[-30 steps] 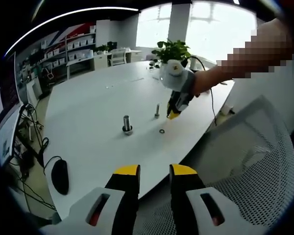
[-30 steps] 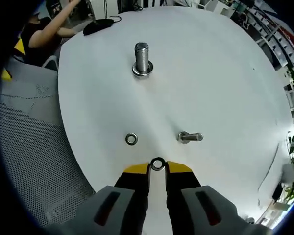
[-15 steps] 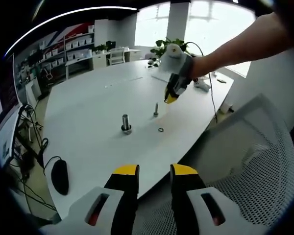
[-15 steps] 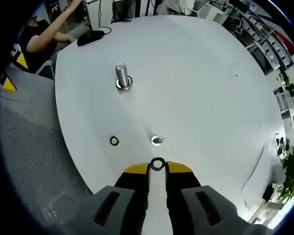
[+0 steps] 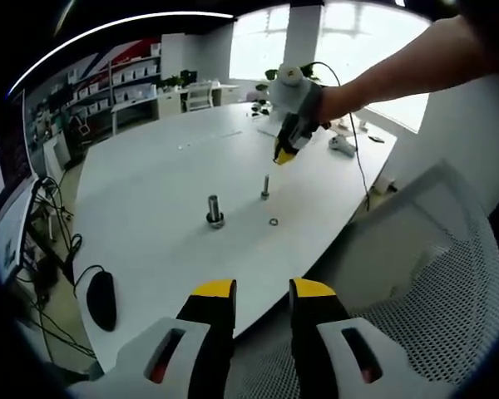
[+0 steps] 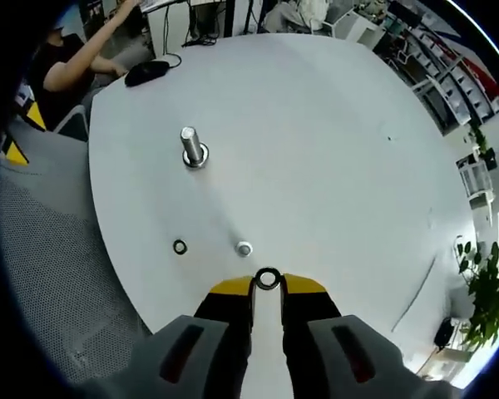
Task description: Place the washer onto the threaded stud by aligning its center hole with the stud, sliding it down to the base, and recovering from edge contact or off-axis alignment until the washer reaches the visible bottom stop.
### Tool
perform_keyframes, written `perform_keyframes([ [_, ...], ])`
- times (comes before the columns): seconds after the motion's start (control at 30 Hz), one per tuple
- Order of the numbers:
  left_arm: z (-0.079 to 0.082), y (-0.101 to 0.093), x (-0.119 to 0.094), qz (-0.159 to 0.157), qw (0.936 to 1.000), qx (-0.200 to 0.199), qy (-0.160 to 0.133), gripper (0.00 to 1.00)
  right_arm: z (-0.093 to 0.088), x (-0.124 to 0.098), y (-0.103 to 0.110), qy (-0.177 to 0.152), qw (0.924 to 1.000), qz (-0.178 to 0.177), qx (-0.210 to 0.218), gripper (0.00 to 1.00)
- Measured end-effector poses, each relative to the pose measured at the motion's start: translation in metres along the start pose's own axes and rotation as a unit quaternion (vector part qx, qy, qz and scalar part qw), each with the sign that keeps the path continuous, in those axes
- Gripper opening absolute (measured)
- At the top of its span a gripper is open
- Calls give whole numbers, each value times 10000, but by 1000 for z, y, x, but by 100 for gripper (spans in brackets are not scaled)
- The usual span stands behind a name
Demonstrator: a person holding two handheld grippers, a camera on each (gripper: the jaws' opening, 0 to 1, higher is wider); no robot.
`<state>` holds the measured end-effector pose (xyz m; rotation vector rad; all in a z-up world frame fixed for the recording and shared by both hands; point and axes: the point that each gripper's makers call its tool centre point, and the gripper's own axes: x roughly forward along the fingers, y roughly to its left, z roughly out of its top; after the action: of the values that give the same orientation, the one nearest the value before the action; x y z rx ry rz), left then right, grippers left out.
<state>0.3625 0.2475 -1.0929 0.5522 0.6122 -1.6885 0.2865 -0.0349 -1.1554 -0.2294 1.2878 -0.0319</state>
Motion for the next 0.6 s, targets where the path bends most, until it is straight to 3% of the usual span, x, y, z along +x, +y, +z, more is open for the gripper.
perform_keyframes([
  [0.13, 0, 1, 0, 16, 10000, -5, -15, 23, 3, -3, -12, 3, 10000, -42, -18, 14],
  [0.6, -1, 3, 1, 55, 10000, -48, -24, 23, 13, -5, -13, -25, 9998, 13, -202, 14],
])
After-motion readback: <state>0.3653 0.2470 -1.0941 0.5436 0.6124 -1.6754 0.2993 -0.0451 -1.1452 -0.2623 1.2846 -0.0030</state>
